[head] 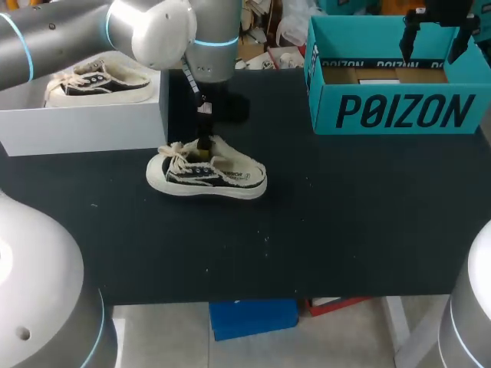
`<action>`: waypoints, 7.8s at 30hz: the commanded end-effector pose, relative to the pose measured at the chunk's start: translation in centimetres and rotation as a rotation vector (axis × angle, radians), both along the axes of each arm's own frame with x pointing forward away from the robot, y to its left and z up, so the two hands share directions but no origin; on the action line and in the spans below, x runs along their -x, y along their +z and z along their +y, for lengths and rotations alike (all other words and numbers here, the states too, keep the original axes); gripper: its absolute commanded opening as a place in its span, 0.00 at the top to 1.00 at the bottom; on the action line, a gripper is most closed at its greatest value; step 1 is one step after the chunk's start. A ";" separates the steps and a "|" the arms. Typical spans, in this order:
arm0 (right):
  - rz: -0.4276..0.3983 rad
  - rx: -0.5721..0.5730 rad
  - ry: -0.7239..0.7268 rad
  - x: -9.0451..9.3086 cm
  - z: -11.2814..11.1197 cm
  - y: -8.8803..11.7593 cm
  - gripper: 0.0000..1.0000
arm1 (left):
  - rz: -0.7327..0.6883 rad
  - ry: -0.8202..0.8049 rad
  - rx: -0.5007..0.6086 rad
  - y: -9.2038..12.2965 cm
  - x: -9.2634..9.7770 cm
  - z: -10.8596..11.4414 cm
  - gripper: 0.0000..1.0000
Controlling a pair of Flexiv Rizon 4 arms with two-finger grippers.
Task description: Take the shoe out of the shoebox, open the shoe tongue, remove and reinsert the insole, then place the shoe into the shoebox
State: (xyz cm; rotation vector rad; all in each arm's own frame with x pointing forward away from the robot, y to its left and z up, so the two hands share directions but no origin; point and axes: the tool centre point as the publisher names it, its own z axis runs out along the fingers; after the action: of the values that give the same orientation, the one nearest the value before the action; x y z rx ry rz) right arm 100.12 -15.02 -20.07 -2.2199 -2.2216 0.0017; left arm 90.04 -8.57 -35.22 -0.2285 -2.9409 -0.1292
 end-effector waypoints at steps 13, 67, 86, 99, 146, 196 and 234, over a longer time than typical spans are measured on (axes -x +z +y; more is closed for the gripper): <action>0.000 0.000 0.000 0.0 0.0 0.0 0.00 | -0.028 0.058 0.129 4.2 -0.9 1.9 0.00; 0.000 0.000 0.000 0.0 0.0 0.0 0.00 | 0.006 0.128 0.922 8.9 4.8 12.4 0.00; -0.287 0.124 0.786 5.1 2.1 2.3 0.00 | 0.006 0.088 0.916 9.1 5.2 11.6 0.00; -0.294 0.154 0.871 6.1 1.8 2.3 0.00 | 0.006 0.088 0.916 9.1 5.2 11.6 0.00; -0.481 -0.121 1.501 11.8 16.9 -4.0 0.00 | 0.006 0.088 0.916 9.1 5.2 11.6 0.00; -0.799 -0.504 1.186 17.5 29.1 -9.4 0.00 | 0.006 0.088 0.916 9.1 5.2 11.6 0.00; -0.800 -0.600 1.128 15.8 33.7 -18.8 0.00 | 0.006 0.088 0.916 9.1 5.2 11.6 0.00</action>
State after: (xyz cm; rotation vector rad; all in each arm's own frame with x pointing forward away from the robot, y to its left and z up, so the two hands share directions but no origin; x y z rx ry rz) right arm 83.80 18.04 -37.92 -0.5027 -2.8848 -1.4530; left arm 84.88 3.07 -26.02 -0.2063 -2.7599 1.2231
